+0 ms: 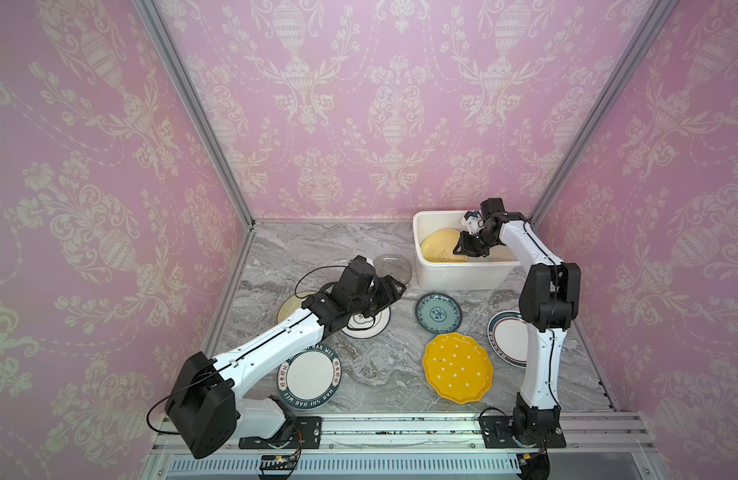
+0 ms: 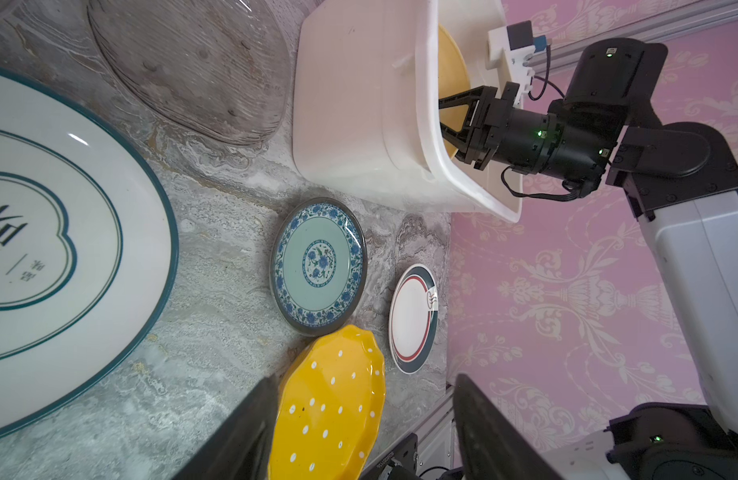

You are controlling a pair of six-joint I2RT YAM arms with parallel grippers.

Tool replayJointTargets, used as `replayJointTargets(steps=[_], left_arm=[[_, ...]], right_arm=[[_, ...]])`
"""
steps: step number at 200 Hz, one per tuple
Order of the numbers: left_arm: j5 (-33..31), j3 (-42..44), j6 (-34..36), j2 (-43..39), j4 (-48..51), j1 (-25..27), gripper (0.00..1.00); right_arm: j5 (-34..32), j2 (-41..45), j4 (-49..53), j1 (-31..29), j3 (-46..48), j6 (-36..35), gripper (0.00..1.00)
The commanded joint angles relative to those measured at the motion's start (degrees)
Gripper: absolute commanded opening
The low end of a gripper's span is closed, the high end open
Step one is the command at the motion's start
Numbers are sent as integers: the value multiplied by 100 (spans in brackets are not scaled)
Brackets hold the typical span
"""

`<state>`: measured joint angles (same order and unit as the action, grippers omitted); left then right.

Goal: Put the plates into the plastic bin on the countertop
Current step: 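Lower the cream plate into the white bin with the right gripper, then open the right gripper and lift it off the plate in the bin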

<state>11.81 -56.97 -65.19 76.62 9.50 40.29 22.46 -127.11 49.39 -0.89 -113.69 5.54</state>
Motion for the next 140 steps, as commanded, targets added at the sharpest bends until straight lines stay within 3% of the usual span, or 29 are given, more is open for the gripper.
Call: replayJointTargets(steps=[1,71,140], left_arm=[[171,-156,118,55,-219,-13,69],[156,-134,132,92,-203,-15,69],[-88,120,-63,-78,-402,-43,69]], right_arm=[[-108,-198,254,-39,-318,-92,29],[-694,-340,386,-36,-406,-64,52],[-1263,-560,511,-37,-593,-9,62]])
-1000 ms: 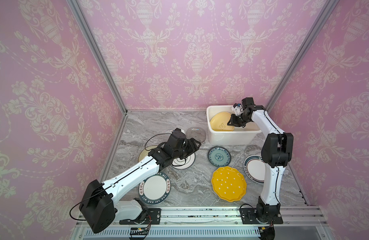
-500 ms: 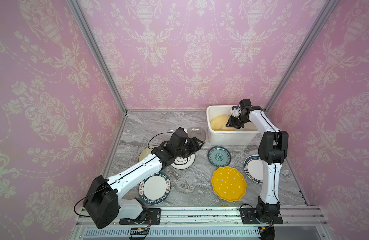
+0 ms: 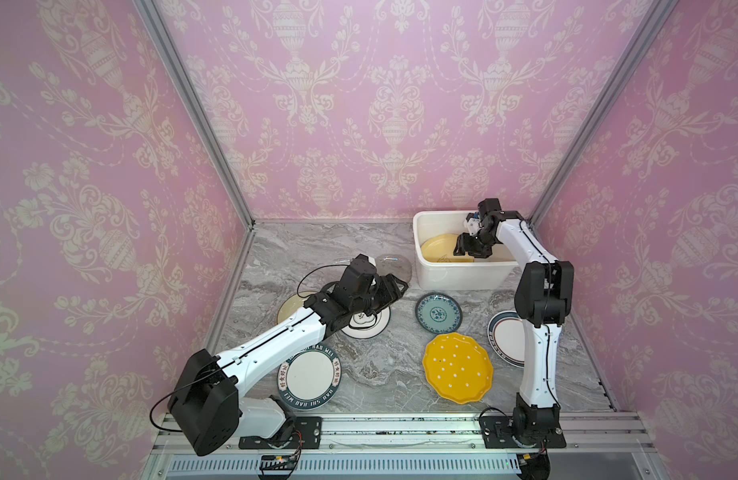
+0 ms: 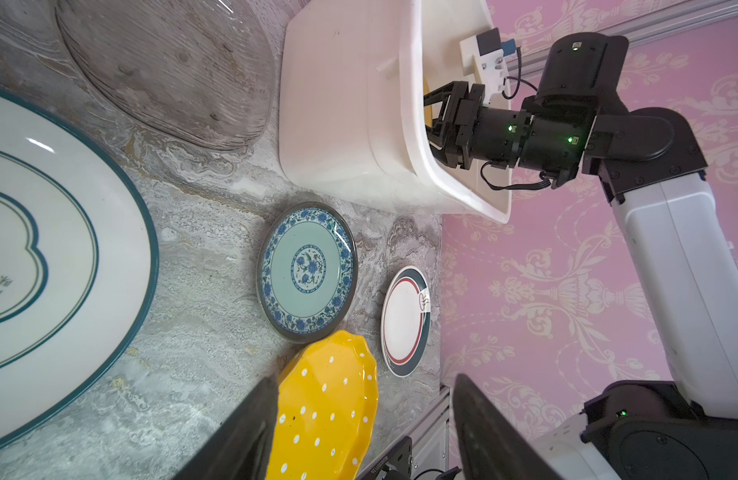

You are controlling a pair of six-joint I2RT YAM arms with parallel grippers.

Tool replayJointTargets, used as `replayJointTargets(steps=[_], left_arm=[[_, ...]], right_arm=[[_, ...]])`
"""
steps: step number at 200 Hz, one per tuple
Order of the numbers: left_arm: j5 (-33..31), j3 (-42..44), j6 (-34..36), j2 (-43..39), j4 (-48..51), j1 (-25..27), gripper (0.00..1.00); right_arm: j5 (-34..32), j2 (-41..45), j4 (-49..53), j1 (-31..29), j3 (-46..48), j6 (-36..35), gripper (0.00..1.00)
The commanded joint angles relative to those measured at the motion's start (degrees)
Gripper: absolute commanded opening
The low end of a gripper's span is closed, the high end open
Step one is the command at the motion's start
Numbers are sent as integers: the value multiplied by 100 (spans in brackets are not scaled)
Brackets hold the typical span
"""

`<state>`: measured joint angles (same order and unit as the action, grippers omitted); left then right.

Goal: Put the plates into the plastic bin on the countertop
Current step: 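Open the right gripper and lift it off the plate in the bin, then move both grippers to the yellow polka-dot plate's opposite rims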

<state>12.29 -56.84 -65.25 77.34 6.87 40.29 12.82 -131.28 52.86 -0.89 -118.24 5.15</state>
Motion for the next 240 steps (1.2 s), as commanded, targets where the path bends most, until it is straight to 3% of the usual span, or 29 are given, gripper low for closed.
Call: replayJointTargets(steps=[1,84,97,113,184,240], left_arm=[[-142,109,-62,-150,-141,-45,69],[-140,44,-108,-17,-182,-101,69],[-110,9,-60,15,-105,-106,69],[21,-108,69,98,63,-111,68],[75,-656,628,96,1135,-112,67],[104,-917,1082,-170,2447,-105,67]], right_arm=[[-311,-147,163,-36,-139,30,62],[-995,-258,269,-70,-252,3,72],[-1140,-194,277,-72,-277,11,80],[-1376,-123,378,-70,-367,11,100],[-2142,440,971,-100,-1020,334,100],[-2314,1793,1202,-334,-1157,526,100]])
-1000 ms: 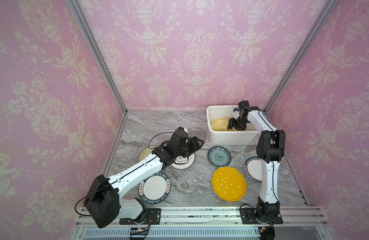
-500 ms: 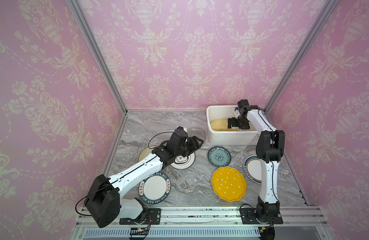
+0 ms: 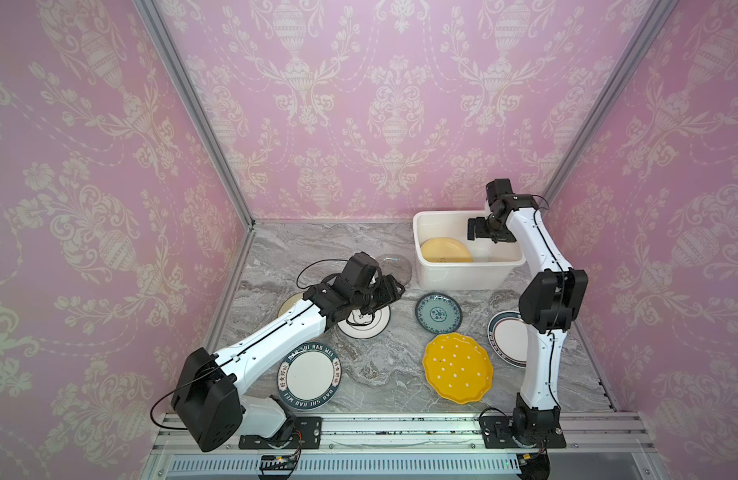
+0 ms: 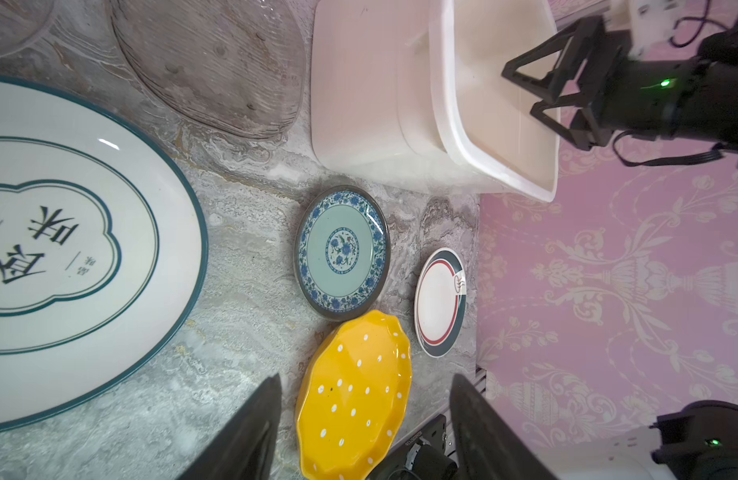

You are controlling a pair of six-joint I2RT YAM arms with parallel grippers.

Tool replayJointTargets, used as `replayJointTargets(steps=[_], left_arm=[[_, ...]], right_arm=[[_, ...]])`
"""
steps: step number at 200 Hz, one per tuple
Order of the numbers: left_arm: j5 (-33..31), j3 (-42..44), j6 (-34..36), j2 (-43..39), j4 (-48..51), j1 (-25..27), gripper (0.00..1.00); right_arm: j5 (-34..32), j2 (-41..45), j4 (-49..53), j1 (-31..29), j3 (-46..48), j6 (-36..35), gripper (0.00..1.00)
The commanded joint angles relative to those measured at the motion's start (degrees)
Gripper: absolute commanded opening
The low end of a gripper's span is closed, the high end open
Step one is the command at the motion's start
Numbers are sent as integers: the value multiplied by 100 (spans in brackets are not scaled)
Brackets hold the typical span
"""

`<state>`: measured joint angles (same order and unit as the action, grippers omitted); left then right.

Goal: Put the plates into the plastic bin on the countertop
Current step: 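Move both grippers to the yellow polka-dot plate's opposite rims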

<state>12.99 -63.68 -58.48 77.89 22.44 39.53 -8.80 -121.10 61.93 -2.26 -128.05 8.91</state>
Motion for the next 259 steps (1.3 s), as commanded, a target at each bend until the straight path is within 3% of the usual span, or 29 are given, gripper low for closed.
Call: replayJointTargets(steps=[1,30,83,123,143,190,224,259], left_arm=[[35,-242,419,-223,919,-31,66],[223,-518,814,-135,1600,60,67],[548,-652,884,247,1591,482,67],[930,-883,671,903,1645,913,67],[959,-793,437,1086,1448,1153,68],[906,7,-481,1208,447,1465,76],[820,90,-718,1394,298,1505,84],[1091,74,-830,1729,124,1514,95]], right_arm=[[-150,804,303,-205,-172,144,100],[75,1775,539,-405,565,162,100],[1395,4060,689,-416,3009,332,100],[2166,5441,650,-434,5019,1001,100],[2226,6063,416,-442,6010,1371,100],[2436,6421,105,-442,7536,1592,100],[2528,6662,-366,-444,8422,2022,100],[2361,6631,-636,-459,8495,2396,100]])
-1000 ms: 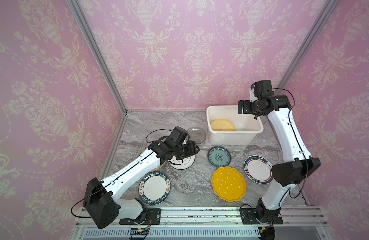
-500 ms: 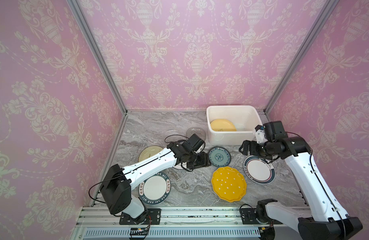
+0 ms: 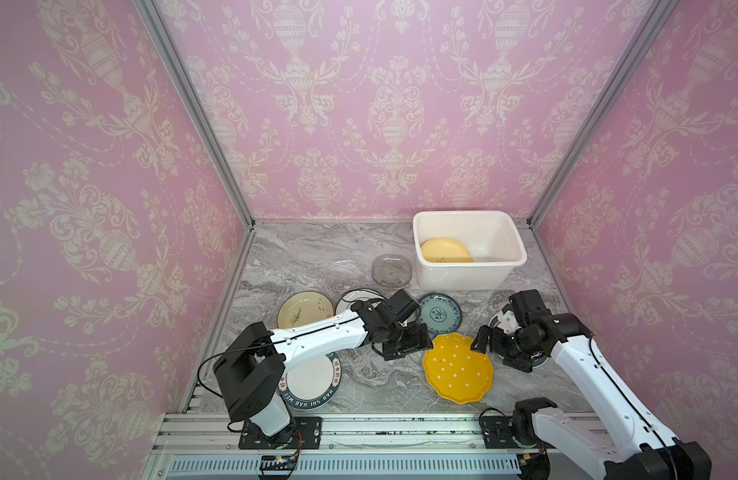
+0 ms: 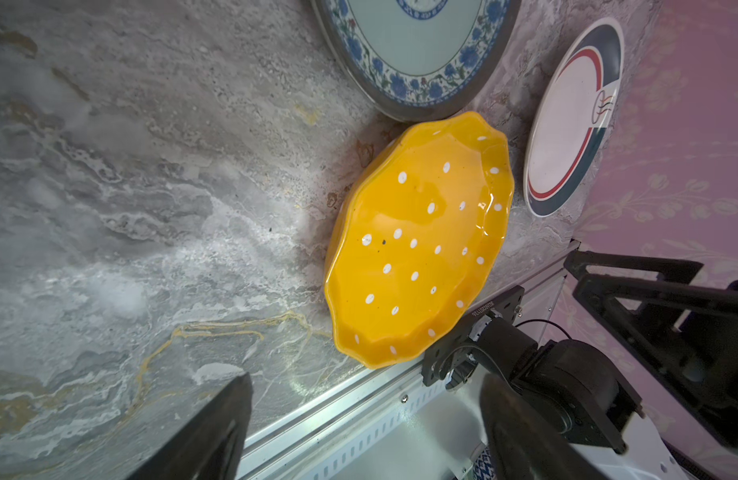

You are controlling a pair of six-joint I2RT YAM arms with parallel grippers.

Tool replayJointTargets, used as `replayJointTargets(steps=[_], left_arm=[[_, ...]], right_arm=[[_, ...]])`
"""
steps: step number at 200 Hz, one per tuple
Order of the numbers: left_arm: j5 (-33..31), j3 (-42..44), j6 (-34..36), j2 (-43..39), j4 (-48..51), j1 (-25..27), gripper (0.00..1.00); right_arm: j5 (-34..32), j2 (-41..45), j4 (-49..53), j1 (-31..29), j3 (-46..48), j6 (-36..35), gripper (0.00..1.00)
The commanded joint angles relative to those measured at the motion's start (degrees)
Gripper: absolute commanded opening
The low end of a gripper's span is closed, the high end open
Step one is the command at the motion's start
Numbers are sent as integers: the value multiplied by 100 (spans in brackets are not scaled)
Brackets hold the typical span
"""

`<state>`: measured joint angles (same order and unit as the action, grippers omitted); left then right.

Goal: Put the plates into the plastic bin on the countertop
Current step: 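Move both grippers to the yellow polka-dot plate's opposite rims, then grip and tilt up the yellow polka-dot plate with both grippers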

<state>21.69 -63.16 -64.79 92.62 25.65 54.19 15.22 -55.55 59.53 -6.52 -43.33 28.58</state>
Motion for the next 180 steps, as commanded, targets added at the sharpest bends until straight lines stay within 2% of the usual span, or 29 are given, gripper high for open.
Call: replayJointTargets(steps=[1,25,50,90,180], left_arm=[[226,22,-203,265,-199,47,95],[428,65,-295,511,-332,47,99],[550,96,-384,656,-473,48,99],[686,111,-439,809,-710,48,99],[985,161,-518,1143,-1219,47,97]], right_arm=[[-43,73,-410,-33,29,438,100],[-230,37,-670,-33,400,535,100],[-194,4,-969,-38,802,887,100],[-360,-112,-1200,-53,953,958,100],[344,-545,-1925,-172,1426,1006,100]])
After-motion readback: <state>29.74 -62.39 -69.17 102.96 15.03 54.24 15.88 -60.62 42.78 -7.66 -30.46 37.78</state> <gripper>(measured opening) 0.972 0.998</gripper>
